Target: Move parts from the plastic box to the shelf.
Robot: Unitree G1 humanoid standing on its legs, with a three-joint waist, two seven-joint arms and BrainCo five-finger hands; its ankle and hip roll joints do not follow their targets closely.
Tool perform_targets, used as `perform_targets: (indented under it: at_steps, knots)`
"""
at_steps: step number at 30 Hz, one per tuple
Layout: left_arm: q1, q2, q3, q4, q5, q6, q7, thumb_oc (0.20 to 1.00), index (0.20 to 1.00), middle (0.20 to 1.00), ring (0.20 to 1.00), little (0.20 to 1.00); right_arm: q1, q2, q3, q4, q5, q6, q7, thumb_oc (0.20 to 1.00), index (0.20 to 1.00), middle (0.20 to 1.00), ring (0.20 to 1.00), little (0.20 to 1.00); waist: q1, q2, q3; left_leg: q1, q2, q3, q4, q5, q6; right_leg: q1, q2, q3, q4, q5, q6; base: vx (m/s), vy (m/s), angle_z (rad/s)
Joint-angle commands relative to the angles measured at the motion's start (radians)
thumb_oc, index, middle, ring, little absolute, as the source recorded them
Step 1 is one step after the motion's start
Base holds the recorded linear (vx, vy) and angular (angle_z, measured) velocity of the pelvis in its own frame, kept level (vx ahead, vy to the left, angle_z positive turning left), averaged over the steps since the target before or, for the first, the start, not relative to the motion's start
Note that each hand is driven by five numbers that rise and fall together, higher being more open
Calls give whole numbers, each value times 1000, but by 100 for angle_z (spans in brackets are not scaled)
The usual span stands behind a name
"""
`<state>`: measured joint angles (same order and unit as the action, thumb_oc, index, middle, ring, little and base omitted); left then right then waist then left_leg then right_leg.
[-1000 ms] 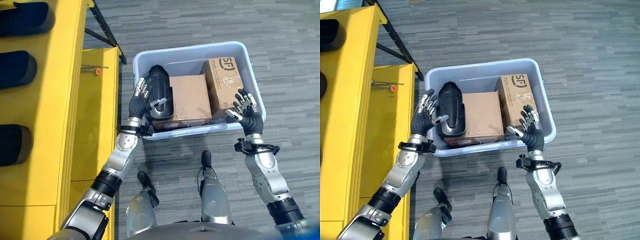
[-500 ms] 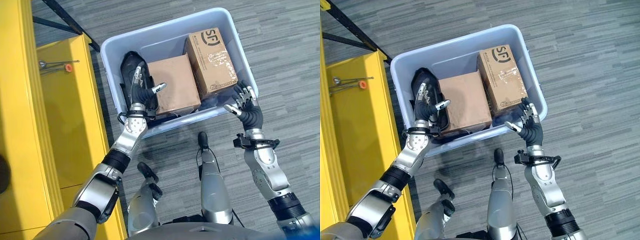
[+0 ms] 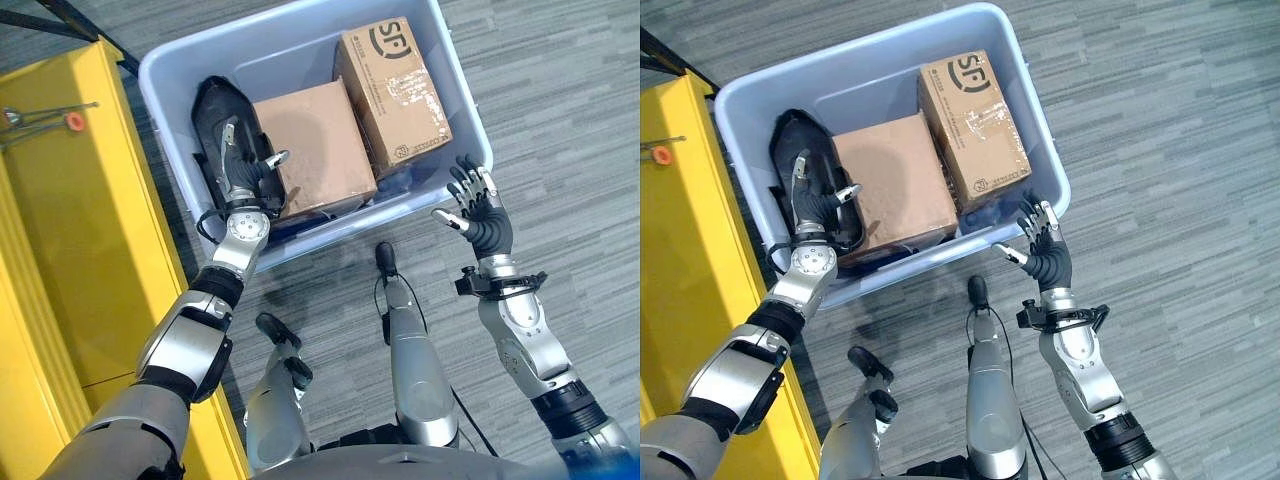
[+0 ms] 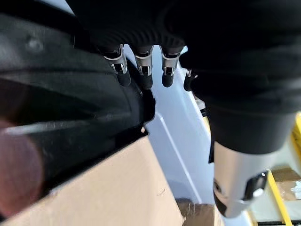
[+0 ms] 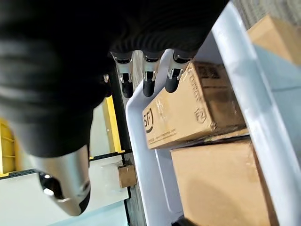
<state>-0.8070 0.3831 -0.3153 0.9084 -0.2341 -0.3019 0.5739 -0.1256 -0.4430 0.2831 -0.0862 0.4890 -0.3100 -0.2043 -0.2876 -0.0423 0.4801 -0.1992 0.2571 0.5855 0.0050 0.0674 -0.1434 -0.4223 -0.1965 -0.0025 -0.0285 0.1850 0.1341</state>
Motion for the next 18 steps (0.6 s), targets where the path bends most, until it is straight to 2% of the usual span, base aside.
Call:
perform_targets:
  at_steps: [1, 7, 18]
  knots:
    - [-78, 71, 23, 74, 27, -13, 19, 1000, 1000, 1000, 1000, 1000, -27, -20, -38, -67, 29, -82, -1, 1000, 1000, 1000, 1000, 1000, -6, -31, -20, -21, 144, -100, 89, 69, -98, -7, -104, -9, 130, -49, 75, -14, 21, -13]
    - [-151, 76, -34, 168, 84, 28, -41, 1000, 1000, 1000, 1000, 1000, -24, -40, -38, -76, 36, -89, 16, 1000, 1000, 1000, 1000, 1000, -36, -42, -13, -36, 146, -79, 88, 70, -104, -47, -93, 11, 128, -39, 75, -9, 20, -4]
    - [-199, 49, -44, 287, 95, 84, -129, 1000, 1000, 1000, 1000, 1000, -21, -48, -35, -95, 45, -78, 48, 1000, 1000, 1000, 1000, 1000, -82, -52, -27, -40, 148, -49, 79, 77, -111, -82, -74, 42, 116, -27, 74, 6, 17, -11]
